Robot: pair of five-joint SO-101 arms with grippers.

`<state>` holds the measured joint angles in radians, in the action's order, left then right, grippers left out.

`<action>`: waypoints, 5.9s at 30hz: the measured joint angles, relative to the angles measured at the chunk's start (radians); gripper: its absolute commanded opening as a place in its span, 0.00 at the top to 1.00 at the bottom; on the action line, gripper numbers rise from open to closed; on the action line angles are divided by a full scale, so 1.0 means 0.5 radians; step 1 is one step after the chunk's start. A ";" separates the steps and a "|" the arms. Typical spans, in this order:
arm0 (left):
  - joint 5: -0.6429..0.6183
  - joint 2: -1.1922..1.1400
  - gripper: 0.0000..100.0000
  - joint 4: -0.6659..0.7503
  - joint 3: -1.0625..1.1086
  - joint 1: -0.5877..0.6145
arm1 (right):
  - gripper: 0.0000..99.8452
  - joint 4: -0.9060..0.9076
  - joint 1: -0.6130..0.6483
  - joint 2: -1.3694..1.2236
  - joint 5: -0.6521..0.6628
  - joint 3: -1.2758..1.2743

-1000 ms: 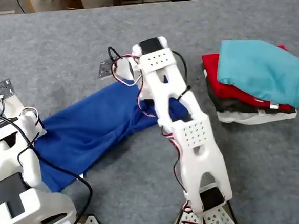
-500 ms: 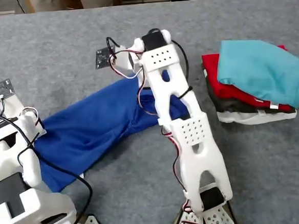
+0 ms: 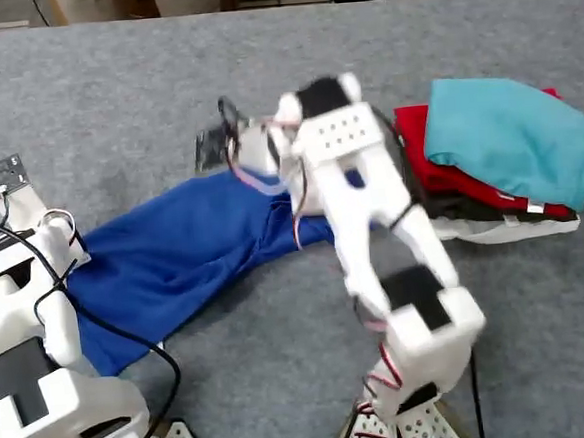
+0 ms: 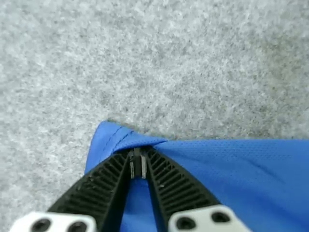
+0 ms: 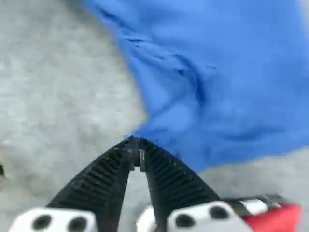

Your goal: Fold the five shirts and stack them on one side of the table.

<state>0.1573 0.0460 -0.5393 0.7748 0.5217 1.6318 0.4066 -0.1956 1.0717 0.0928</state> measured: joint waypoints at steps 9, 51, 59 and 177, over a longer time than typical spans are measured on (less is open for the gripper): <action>0.000 0.000 0.98 0.000 0.000 0.000 | 1.00 -0.516 -0.058 0.092 -0.175 -0.792; 0.000 0.000 0.98 0.000 0.000 0.000 | 1.00 -0.755 0.138 -1.046 -0.494 0.595; 0.000 0.000 0.98 0.000 0.000 0.000 | 1.00 -0.393 0.157 -1.108 -0.546 0.936; -0.804 -0.356 0.98 -1.568 -1.611 -1.633 | 1.00 -0.107 -0.647 0.918 -0.709 -0.252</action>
<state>-0.2447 -0.1320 -1.3234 -0.0307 -0.2946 1.5781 0.0829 0.2631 0.7173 -0.0330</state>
